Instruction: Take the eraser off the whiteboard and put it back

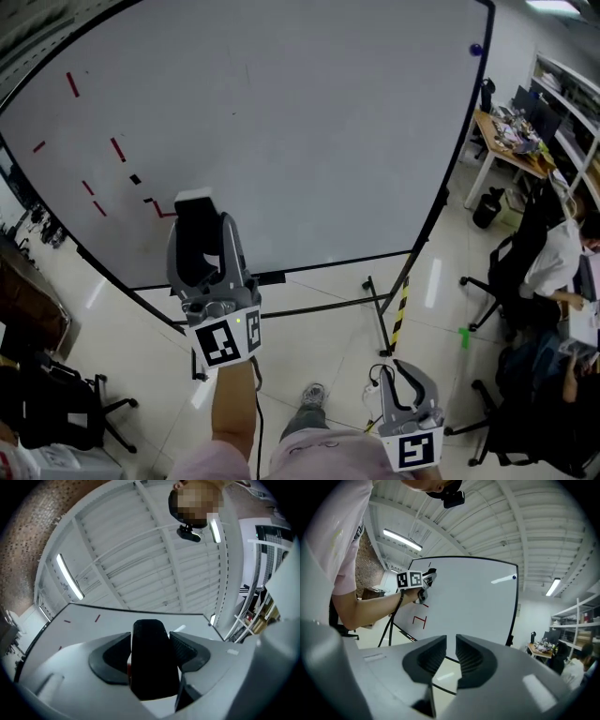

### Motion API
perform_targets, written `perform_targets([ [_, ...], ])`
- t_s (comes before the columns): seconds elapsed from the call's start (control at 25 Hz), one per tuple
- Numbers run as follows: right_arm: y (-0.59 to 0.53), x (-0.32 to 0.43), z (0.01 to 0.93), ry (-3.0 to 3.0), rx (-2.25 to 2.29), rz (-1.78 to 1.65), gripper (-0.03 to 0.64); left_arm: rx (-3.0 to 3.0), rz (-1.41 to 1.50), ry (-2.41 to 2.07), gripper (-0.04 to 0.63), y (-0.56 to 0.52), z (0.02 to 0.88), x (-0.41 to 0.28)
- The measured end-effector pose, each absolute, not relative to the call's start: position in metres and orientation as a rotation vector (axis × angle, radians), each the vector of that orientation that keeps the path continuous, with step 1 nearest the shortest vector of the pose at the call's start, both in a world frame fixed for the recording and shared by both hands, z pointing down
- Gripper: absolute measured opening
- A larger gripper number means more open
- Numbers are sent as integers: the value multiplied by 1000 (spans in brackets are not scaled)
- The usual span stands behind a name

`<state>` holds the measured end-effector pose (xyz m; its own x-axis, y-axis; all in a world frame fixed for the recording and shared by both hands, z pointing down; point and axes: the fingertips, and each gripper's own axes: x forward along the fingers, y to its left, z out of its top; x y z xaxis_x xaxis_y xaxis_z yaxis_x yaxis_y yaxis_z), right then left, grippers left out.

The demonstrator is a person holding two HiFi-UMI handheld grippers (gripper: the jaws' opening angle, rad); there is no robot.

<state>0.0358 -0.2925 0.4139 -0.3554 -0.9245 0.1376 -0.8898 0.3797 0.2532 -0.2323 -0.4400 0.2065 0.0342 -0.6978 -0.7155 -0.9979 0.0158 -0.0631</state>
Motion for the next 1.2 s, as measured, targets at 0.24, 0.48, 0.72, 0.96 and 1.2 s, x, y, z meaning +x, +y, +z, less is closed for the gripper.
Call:
perform_targets([
  [0.24,-131,70,433,-2468,1564,-233,58,-1676,767,1704,267,-196,221,-197],
  [0.48,1,95,417,-2563,1484,-188,57,-1638,833,1706,262,4,198,-175],
  [0.72,66,77,403,-2640,1342,-240,57,-1653,871,1825,258,91,212,-183],
  [0.96,95,63,401,-2697,1265,-237,57,-1676,826,1915,252,125,230,-189],
  [1.2,103,59,394,-2713,1240,-308,57,-1651,921,1858,253,148,223,-188],
])
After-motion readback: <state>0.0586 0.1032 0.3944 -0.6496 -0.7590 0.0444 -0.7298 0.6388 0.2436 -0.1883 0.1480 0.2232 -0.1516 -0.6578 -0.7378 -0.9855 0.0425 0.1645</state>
